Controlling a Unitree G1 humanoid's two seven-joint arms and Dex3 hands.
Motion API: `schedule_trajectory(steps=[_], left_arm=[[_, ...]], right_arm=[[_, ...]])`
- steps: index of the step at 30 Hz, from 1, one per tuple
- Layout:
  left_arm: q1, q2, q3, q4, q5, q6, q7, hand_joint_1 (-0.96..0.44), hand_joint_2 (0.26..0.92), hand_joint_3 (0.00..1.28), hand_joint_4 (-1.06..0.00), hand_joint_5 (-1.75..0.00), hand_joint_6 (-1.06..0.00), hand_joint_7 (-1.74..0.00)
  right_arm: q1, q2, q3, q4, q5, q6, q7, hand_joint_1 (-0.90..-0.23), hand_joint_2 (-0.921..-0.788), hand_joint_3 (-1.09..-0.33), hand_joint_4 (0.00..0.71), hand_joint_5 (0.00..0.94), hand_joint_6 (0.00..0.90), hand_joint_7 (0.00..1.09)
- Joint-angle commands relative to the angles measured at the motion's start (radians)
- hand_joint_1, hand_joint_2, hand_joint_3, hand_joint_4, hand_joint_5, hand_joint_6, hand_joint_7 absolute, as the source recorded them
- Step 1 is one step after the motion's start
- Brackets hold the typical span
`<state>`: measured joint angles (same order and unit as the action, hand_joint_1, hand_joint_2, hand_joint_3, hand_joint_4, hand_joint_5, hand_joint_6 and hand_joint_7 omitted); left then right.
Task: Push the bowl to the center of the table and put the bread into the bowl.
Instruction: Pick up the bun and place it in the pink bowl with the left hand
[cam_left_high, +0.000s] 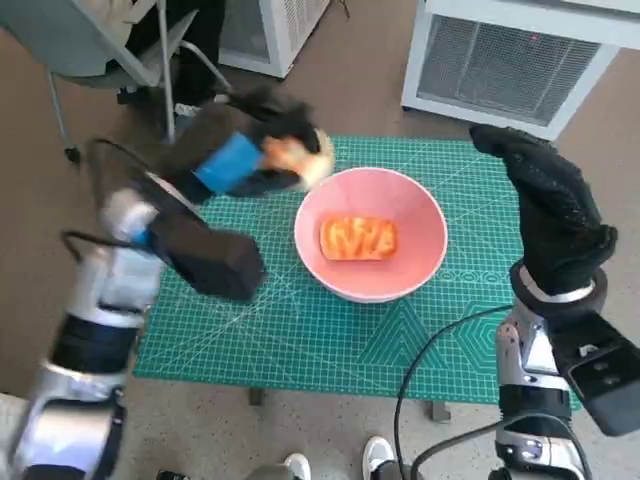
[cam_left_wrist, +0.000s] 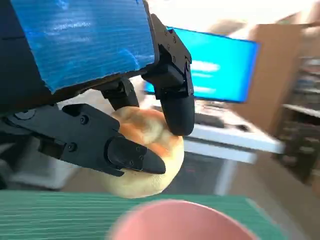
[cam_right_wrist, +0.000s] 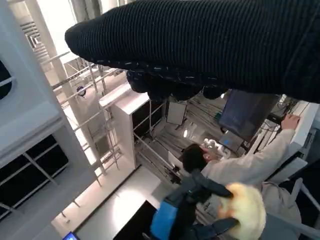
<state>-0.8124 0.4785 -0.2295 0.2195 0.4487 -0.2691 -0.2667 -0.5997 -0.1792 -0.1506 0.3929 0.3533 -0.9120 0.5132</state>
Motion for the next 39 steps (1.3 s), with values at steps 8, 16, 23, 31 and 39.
schedule_trajectory(steps=[8, 16, 23, 31, 39], left_arm=[[-0.027, -0.12, -0.099, 0.14, 0.025, -0.056, -0.004, 0.0, 0.92, 0.08, -0.69, -1.1, -0.6, -1.26], [-0.057, -0.176, -0.148, 0.295, 0.044, -0.086, -0.009, 0.0, 0.921, 0.09, -0.7, -1.1, -0.58, -1.26], [-0.074, -0.196, -0.169, 0.383, 0.017, -0.046, -0.124, -0.18, 0.917, 0.24, -0.53, -0.55, -0.38, -1.3], [-0.078, -0.175, -0.14, 0.329, -0.055, 0.066, -0.314, -0.27, 0.918, 0.06, -0.19, -0.02, -0.3, -0.12], [-0.002, -0.182, -0.019, 0.309, -0.18, -0.107, -0.203, -0.42, 0.92, 0.04, -0.08, 0.0, -0.26, -0.02]], right_arm=[[0.019, 0.005, 0.007, 0.006, -0.005, -0.003, 0.002, -0.603, -0.921, -0.728, 0.258, 0.002, -0.001, 0.66], [0.026, 0.004, 0.006, -0.003, -0.019, -0.012, -0.007, -0.596, -0.921, -0.73, 0.259, 0.002, -0.001, 0.66], [0.029, -0.004, 0.002, -0.011, -0.015, -0.006, -0.007, -0.595, -0.921, -0.732, 0.26, 0.002, -0.001, 0.66], [0.029, -0.007, -0.002, -0.024, -0.01, 0.009, -0.014, -0.6, -0.921, -0.731, 0.26, 0.002, -0.001, 0.66], [0.02, -0.004, -0.004, -0.052, -0.009, 0.049, -0.035, -0.601, -0.921, -0.723, 0.262, 0.003, 0.001, 0.65]])
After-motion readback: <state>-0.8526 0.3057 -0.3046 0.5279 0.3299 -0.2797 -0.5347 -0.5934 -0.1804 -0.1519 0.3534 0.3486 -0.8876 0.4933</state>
